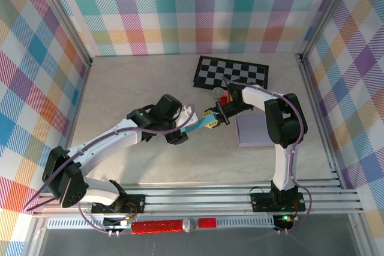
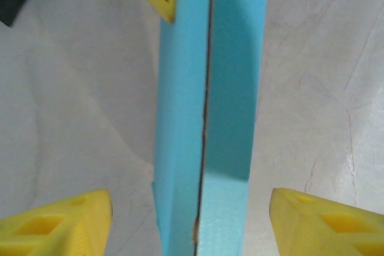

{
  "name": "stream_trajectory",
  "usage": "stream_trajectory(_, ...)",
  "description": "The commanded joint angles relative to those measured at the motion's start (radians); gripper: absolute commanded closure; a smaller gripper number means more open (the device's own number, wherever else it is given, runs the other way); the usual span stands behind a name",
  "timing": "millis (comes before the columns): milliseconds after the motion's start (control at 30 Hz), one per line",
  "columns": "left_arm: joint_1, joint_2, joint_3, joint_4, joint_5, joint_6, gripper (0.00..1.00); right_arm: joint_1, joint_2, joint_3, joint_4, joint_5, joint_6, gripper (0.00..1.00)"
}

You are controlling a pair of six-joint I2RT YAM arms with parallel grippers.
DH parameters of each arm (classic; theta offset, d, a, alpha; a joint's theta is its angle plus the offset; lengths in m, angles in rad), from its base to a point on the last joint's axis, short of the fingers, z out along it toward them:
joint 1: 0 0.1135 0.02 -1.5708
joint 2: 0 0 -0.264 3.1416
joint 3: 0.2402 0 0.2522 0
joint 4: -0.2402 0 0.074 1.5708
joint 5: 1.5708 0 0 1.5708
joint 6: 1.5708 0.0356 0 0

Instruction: Fold the paper box

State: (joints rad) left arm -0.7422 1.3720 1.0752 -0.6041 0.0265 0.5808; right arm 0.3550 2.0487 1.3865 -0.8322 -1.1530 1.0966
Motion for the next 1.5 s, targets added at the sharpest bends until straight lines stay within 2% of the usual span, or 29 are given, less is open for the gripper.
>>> stream_trajectory(0, 0.002, 0.049, 0.035, -0.027, 0.020, 0.019, 0.32, 0.008, -0.018, -0.008, -0.008, -0.002, 0.038, 0.72)
stream_trajectory(300, 0.000, 0.151, 0.084, 0.013, -0.066, 0.008, 0.38, 0.016, -0.034, -0.050, 0.025, -0.017, 0.084, 0.70)
stream_trajectory(533, 0.001, 0.186, 0.102, -0.019, -0.009, 0.024, 0.46, 0.010, -0.023, -0.079, 0.046, 0.030, 0.110, 0.56)
stream_trajectory(700, 0.018, 0.216, 0.125, -0.035, 0.035, 0.027, 0.48, 0.003, -0.031, -0.093, 0.062, 0.048, 0.144, 0.48)
stream_trajectory(933, 0.041, 0.271, 0.178, -0.074, 0.086, 0.027, 0.55, -0.024, -0.074, -0.034, 0.016, 0.121, 0.121, 0.35)
stream_trajectory(1133, 0.055, 0.275, 0.189, -0.071, 0.102, 0.017, 0.56, -0.078, -0.188, -0.023, -0.039, 0.273, 0.094, 0.31)
stream_trajectory(1267, 0.069, 0.280, 0.194, -0.068, 0.119, -0.008, 0.56, -0.126, -0.345, -0.046, -0.039, 0.474, 0.054, 0.31)
stream_trajectory(1367, 0.081, 0.290, 0.203, -0.074, 0.132, -0.020, 0.56, -0.117, -0.459, -0.049, -0.033, 0.633, -0.034, 0.35)
stream_trajectory(1467, 0.086, 0.308, 0.214, -0.088, 0.136, -0.021, 0.56, -0.078, -0.512, -0.051, -0.048, 0.711, -0.149, 0.44)
